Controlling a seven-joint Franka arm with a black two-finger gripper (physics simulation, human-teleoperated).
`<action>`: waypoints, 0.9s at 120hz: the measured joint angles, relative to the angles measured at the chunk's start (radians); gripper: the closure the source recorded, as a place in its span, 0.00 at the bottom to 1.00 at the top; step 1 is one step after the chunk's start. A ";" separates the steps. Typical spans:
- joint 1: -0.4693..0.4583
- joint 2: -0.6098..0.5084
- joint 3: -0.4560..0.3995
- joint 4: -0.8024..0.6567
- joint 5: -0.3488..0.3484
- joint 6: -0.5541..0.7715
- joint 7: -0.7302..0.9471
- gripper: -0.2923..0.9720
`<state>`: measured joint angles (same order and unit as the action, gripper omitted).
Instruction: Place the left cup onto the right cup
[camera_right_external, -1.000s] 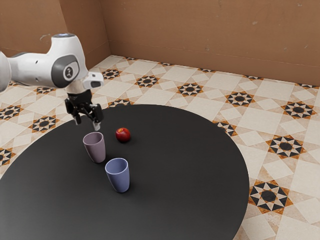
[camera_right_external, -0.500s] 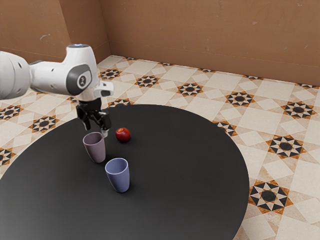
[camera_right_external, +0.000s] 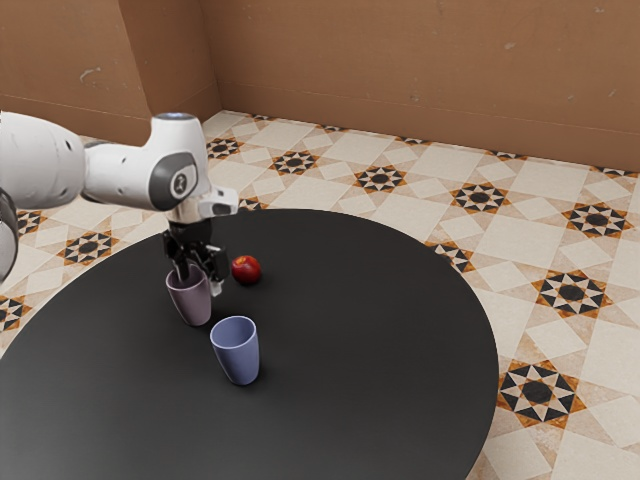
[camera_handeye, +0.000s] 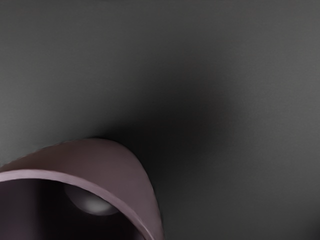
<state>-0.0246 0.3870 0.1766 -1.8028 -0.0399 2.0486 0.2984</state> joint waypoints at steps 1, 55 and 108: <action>0.000 0.001 0.000 0.000 0.000 0.001 0.000 0.25; -0.001 0.028 0.001 0.001 0.000 0.025 0.009 0.43; -0.006 0.027 0.001 0.008 0.004 0.028 0.012 0.77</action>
<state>-0.0305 0.4140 0.1775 -1.7952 -0.0359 2.0766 0.3102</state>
